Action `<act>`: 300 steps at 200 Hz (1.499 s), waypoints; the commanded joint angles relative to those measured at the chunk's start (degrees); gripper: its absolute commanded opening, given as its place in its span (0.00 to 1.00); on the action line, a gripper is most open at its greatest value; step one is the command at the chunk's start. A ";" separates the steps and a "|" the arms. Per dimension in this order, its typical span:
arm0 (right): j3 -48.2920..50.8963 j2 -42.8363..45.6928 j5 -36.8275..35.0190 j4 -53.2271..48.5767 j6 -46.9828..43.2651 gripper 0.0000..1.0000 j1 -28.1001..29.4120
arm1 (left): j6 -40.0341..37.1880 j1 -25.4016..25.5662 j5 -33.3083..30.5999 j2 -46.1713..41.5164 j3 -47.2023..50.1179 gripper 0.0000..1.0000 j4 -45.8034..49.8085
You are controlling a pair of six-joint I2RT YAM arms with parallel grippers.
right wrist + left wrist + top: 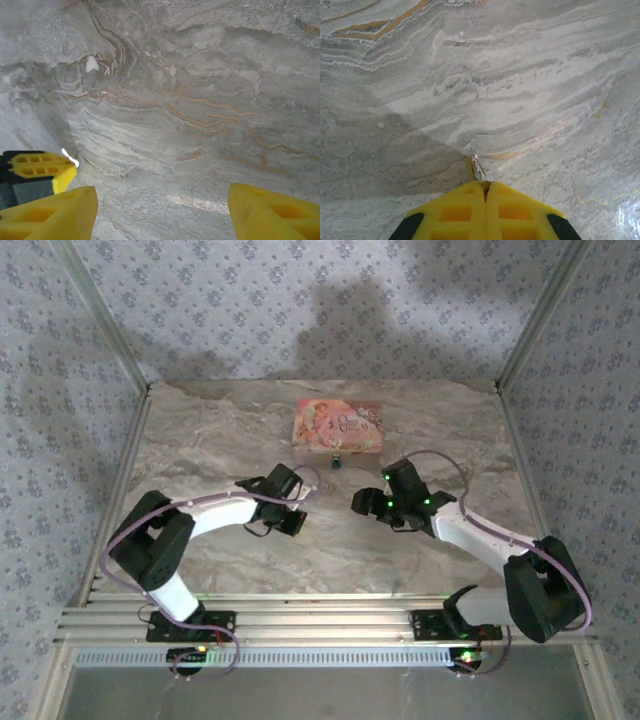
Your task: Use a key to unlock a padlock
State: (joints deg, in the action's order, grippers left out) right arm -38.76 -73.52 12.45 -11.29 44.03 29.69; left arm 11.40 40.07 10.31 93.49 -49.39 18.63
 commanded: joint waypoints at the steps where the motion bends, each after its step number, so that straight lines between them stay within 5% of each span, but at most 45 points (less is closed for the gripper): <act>1: 1.89 2.67 4.52 4.13 2.74 0.69 -2.27 | -2.56 -1.15 3.26 -2.44 2.04 0.00 -2.71; 118: -3.78 6.21 17.50 2.35 -0.18 0.61 -8.75 | -14.68 -3.85 14.68 -14.67 3.83 0.00 -8.61; 188: -20.57 1.21 30.80 -6.11 -6.57 0.61 -4.75 | -34.51 -4.00 22.12 -21.61 -3.68 0.00 -2.36; 234: -25.05 -1.06 27.33 -7.91 -15.35 0.50 1.45 | -39.19 -4.01 28.22 -18.11 -14.19 0.00 10.47; 300: -22.25 0.13 27.55 1.08 -17.36 0.41 1.91 | -36.71 -5.34 40.07 -17.58 -16.87 0.00 13.81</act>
State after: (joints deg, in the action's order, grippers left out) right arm -61.87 -74.28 39.40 -13.91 28.99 31.40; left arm -25.04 35.48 43.55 75.57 -63.72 28.88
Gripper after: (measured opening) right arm 0.407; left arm 0.041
